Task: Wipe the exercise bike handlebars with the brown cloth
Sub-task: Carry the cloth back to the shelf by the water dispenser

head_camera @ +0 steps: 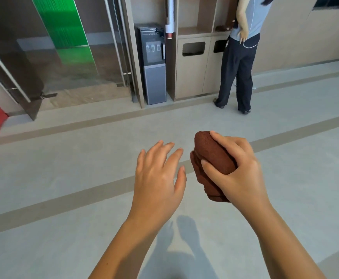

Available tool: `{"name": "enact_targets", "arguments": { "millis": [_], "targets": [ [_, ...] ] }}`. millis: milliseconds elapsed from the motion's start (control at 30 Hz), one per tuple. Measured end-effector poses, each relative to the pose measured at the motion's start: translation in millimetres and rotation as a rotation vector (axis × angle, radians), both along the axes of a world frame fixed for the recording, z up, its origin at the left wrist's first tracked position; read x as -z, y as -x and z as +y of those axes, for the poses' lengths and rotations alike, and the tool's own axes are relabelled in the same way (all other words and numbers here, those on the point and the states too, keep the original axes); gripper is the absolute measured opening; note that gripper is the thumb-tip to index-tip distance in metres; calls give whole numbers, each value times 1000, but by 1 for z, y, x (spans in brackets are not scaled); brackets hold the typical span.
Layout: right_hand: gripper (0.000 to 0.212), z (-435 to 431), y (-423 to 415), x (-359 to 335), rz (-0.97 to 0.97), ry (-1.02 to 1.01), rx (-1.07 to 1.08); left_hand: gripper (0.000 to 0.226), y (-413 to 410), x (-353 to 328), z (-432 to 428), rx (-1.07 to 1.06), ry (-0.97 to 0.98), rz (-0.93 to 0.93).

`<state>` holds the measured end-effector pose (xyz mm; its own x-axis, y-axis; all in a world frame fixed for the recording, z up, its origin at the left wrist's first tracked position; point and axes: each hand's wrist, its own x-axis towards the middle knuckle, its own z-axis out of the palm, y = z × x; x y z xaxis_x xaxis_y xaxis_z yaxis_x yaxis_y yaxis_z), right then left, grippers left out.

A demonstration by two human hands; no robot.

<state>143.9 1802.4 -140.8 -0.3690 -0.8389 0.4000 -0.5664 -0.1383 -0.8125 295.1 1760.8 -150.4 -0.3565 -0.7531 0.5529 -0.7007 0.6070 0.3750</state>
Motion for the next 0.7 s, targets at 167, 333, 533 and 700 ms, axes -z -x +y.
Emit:
{"name": "enact_targets", "arguments": {
  "millis": [167,333,533,700],
  "targets": [
    [55,-114,26,5,-15,-38,-80,32,18,4,-109,-53,-40,4],
    [54,-250,47,16,21,-72,-74,31,26,25,-236,-130,-67,-10],
    [54,-434,34,12,81,-69,-139,30,29,24,-416,-120,-93,10],
    [53,-563,42,-11,89,-38,-121,34,43,2,-556,-127,-34,26]
  ]
}}
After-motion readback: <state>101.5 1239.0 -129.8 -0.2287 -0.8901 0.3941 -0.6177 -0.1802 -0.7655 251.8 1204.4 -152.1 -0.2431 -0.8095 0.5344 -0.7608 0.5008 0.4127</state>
